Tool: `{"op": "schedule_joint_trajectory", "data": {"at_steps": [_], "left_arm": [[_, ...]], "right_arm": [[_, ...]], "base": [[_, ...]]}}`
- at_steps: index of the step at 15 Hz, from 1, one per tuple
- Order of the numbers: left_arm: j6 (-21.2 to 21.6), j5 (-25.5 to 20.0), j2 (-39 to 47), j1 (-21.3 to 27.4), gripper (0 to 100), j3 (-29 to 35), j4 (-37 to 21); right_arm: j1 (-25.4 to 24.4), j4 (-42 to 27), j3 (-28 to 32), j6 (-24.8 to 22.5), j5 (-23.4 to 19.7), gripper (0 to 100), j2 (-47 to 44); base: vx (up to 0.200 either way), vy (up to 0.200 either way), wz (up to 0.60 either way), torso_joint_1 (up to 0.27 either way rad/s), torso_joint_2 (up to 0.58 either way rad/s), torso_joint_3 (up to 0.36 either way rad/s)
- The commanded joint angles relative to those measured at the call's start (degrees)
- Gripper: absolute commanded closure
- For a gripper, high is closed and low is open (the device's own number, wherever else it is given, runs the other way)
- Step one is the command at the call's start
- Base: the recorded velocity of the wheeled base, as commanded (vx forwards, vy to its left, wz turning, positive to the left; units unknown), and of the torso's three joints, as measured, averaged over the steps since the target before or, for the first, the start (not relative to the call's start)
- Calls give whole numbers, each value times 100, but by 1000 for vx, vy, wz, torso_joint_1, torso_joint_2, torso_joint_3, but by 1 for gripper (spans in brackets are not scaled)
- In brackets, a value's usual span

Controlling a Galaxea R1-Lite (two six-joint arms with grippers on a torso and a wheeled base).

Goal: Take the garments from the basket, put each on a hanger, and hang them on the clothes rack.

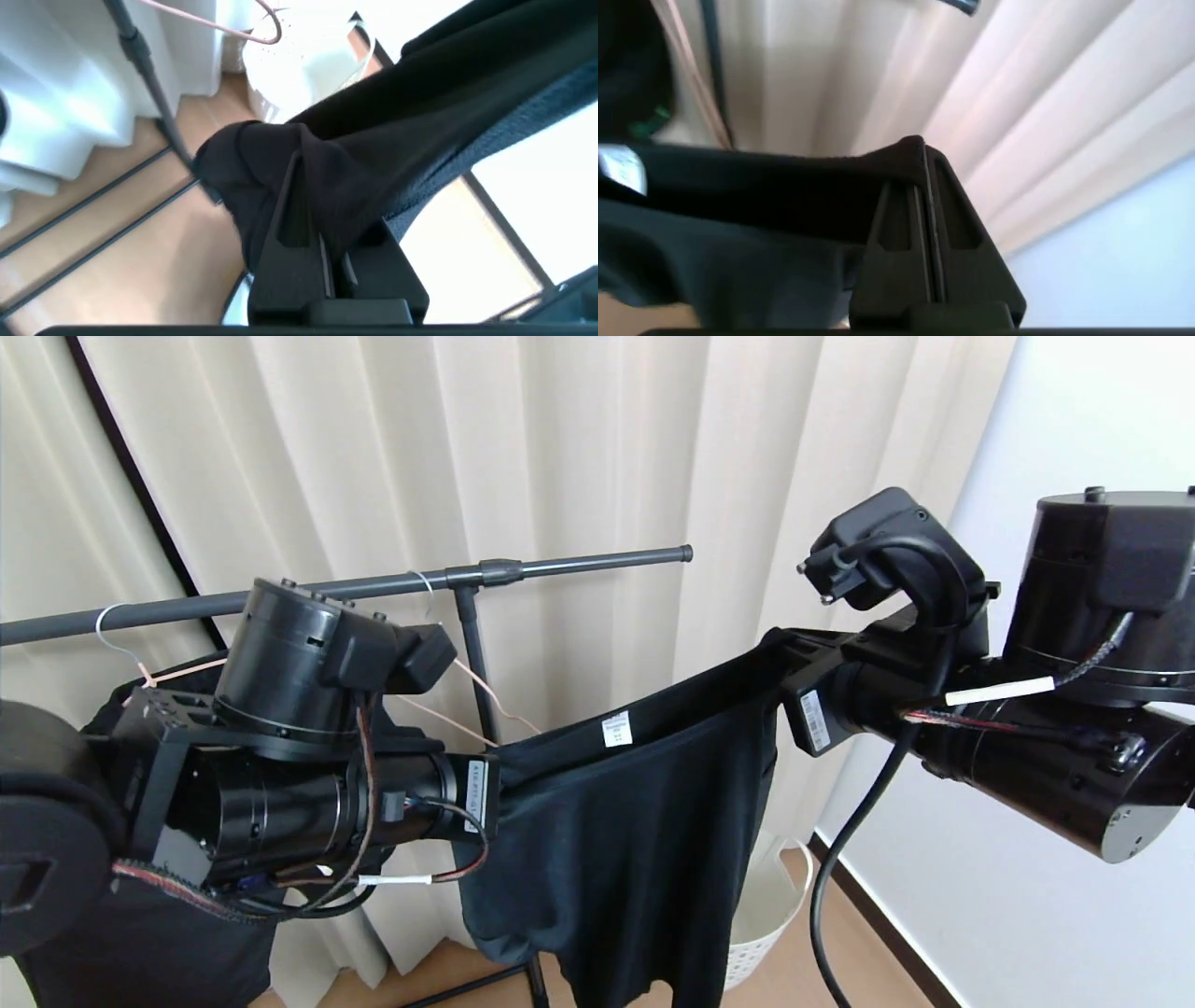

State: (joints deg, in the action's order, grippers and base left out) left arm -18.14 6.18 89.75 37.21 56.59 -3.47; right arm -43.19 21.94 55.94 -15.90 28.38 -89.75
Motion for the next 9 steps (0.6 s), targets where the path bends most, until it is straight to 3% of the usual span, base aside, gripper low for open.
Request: {"op": "schedule_joint_trajectory", "data": {"at_steps": [1, 2, 5, 9], "left_arm": [[126, -38, -133, -3, 100, 740, -637], [153, -47, -107, -3, 100, 1012, -909], [293, -47, -71, -38, 100, 1153, -1138], [293, -56, -27, -179, 100, 1179, -1103]], "right_arm": [[56, -173, 136, -203, 159, 100, -175], [109, -568, 374, -476, 352, 100, -219], [118, -1781, 1068, -537, 370, 100, -219], [109, -2572, 1129, -300, 361, 100, 10]], "base": [[0, 0, 0, 0, 0, 0], [0, 0, 0, 0, 0, 0], [0, 0, 0, 0, 0, 0], [0, 0, 0, 0, 0, 0]]}}
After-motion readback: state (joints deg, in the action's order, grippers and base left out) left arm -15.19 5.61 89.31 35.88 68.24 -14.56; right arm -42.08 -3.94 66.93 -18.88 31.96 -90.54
